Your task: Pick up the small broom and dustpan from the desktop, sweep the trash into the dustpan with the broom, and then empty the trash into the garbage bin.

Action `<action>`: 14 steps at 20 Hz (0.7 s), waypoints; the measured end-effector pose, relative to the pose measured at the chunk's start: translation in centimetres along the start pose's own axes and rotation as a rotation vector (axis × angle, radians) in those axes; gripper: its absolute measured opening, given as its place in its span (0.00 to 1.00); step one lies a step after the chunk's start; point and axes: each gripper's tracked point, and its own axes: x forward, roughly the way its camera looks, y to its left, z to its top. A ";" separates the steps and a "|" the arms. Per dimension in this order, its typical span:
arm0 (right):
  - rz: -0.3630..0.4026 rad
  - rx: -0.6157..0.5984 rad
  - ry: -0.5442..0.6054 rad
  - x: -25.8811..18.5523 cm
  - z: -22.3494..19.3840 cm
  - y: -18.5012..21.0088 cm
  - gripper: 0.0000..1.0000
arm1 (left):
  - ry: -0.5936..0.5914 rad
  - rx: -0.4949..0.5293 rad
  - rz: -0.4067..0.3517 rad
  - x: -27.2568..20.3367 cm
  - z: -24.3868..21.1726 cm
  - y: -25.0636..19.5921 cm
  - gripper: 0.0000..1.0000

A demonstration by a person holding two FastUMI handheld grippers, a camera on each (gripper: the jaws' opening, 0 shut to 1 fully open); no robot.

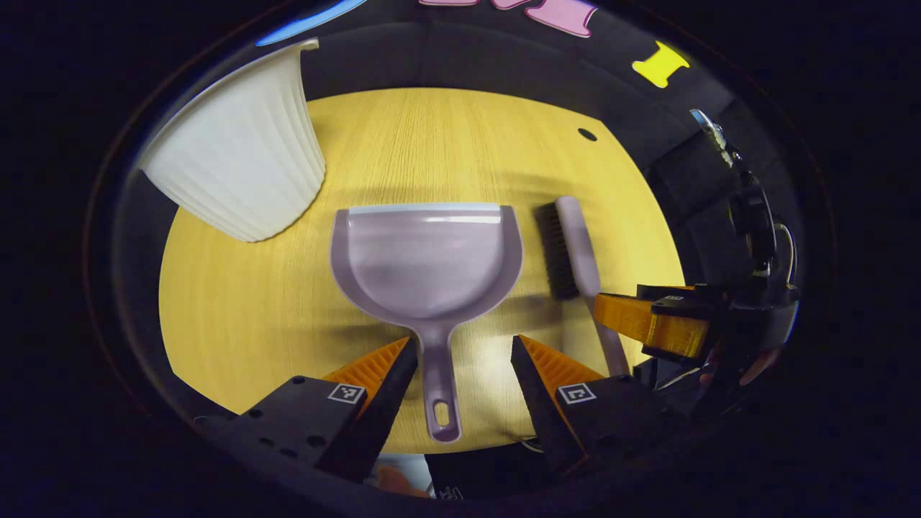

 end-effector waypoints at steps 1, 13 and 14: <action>-0.007 0.009 -0.043 -1.5 -0.2 -0.1 0.99 | -0.045 0.011 -0.008 -1.9 0.1 -0.4 0.80; 0.084 -0.086 -0.902 -28.5 0.3 8.2 0.98 | -0.896 0.120 -0.027 -27.6 -2.8 -1.8 0.79; 0.073 -0.093 -0.968 -29.7 0.1 8.1 0.98 | -0.954 0.151 -0.026 -28.2 -2.7 -1.7 0.79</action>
